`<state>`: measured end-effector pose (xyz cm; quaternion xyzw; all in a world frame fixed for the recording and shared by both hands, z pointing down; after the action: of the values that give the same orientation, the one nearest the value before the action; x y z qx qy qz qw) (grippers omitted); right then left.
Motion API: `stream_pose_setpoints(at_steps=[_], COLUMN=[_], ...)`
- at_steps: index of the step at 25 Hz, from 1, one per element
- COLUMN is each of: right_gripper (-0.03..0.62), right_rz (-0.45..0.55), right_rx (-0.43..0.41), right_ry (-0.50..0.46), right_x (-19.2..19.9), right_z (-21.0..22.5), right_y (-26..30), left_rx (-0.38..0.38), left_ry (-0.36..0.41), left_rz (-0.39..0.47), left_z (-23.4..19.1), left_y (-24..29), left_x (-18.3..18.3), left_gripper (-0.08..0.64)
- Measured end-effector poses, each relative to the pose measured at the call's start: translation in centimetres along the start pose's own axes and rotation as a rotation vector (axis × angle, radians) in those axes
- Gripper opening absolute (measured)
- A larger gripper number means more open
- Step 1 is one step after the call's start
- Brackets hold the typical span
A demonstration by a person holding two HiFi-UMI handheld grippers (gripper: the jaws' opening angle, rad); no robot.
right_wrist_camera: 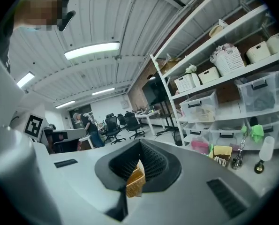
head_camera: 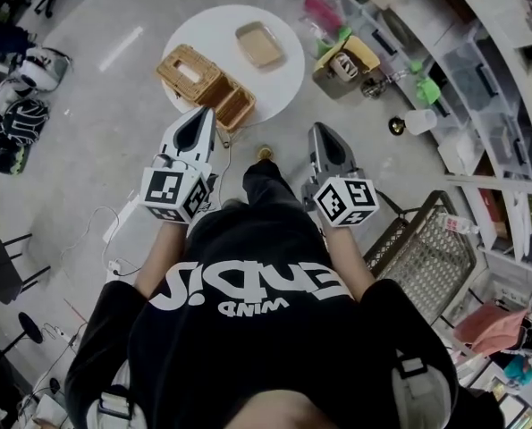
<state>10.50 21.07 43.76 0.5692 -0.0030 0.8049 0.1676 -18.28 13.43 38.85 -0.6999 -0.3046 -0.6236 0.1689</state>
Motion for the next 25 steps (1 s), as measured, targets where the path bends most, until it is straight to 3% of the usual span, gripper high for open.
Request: stream_pose_setpoints(at_steps=[14,25], right_gripper=[-0.003,-0.003], right_rz=[-0.028,-0.027], right_rx=[-0.091,-0.167], right_ry=[-0.009,-0.047], right_x=[-6.0,-9.0], right_z=[7.6,10.5], right_y=[11.2,15.9], left_rx=[-0.102,-0.181], left_ry=[-0.004,0.003], left_rz=[-0.005,0.005], left_z=[-2.7,-3.5], left_y=[11.4,15.0], left_x=[-3.2,-4.0], left_gripper=[-0.002,-0.002])
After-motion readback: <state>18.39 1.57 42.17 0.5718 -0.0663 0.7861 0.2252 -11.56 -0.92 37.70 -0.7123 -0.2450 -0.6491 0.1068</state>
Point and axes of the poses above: the fingertips, and each gripper's own axes: y forward along the fingers, z to its right, x out of its underside, the point moved 10 cm from there along -y, backward along the fingers
